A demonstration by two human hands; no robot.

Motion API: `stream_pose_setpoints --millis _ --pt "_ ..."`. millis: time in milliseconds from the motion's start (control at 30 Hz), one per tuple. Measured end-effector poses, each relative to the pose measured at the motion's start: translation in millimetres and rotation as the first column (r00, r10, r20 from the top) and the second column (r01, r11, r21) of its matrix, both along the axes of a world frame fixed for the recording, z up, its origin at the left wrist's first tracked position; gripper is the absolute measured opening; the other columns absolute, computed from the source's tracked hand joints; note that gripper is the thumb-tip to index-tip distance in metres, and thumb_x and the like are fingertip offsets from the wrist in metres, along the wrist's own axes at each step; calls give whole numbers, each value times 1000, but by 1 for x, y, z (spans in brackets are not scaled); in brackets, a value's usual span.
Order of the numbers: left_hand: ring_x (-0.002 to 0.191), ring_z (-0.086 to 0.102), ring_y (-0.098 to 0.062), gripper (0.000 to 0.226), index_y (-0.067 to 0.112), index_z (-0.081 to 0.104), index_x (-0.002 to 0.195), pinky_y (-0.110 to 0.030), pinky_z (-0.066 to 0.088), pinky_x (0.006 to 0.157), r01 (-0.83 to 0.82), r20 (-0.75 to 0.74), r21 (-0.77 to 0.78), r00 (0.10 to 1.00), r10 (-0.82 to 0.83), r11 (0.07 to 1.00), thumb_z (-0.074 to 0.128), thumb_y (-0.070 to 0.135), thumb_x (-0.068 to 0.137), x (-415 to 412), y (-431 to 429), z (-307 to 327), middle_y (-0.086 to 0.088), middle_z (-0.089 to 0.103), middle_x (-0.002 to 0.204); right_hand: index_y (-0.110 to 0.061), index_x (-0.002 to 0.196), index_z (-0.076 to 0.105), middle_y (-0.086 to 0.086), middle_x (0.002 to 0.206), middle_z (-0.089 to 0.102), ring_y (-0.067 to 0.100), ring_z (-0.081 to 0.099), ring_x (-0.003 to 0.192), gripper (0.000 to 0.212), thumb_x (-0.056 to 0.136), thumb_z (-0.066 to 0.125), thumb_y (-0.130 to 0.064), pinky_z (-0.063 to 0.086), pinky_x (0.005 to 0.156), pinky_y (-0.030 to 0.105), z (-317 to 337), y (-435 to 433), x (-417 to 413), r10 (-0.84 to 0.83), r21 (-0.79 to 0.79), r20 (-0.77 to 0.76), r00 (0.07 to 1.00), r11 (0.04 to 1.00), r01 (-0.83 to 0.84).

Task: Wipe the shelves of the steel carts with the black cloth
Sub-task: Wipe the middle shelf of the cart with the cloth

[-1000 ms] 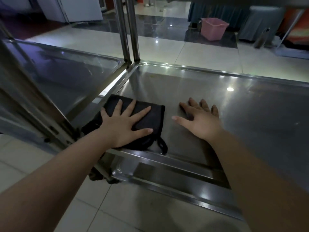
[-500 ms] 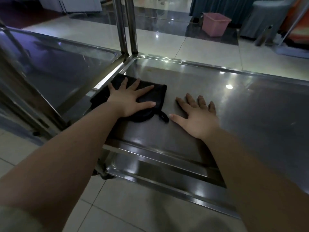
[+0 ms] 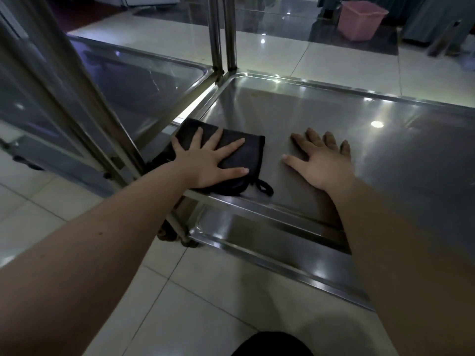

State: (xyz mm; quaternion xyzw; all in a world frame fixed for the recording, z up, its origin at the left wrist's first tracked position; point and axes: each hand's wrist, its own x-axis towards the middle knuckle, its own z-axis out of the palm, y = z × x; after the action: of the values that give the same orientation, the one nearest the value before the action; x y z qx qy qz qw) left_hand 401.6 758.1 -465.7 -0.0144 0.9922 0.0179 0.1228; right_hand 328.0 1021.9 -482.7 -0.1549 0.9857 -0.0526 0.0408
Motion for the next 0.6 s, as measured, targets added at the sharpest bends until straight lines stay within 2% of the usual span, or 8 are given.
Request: stream_pose_setpoints --millis 67,200,400,500,600 --pt "148 -18 -34 88 68 -15 138 -76 -10 105 -26 35 3 999 26 1000 9 96 58 16 0 0 9 -20 162 -46 151 15 -8 163 7 28 2 150 75 85 24 -80 -1 117 58 1 0 -1 -10 -20 15 1000 1000 10" --pt "148 -16 -34 83 67 -14 138 -76 -9 104 -41 1 -18 999 41 999 9 95 64 27 7 1 9 -17 162 -42 150 24 -5 162 17 31 10 147 72 86 29 -76 4 115 62 7 1 4 32 -26 5 999 999 -31" --pt "149 -12 -35 82 68 -13 138 -77 -6 105 -40 -36 -23 999 39 999 6 95 63 30 10 5 9 -14 163 -45 152 4 -11 163 1 31 2 149 69 92 22 -72 2 117 57 14 49 63 100 38 102 990 994 -104" --pt "149 -12 -35 83 67 -13 139 -76 -5 106 -50 -32 -28 998 50 998 5 94 62 33 15 8 8 -14 163 -52 149 -4 -15 162 -7 31 -2 149 66 90 17 -73 0 117 56 11 78 92 43 78 113 993 996 -52" --pt "148 -13 -37 85 66 -15 139 -76 -4 106 -61 -14 -28 998 61 998 3 93 61 37 29 12 7 -15 163 -54 148 -4 -15 162 -8 32 -5 149 64 90 14 -73 -3 116 58 7 85 101 5 83 63 998 997 -10"
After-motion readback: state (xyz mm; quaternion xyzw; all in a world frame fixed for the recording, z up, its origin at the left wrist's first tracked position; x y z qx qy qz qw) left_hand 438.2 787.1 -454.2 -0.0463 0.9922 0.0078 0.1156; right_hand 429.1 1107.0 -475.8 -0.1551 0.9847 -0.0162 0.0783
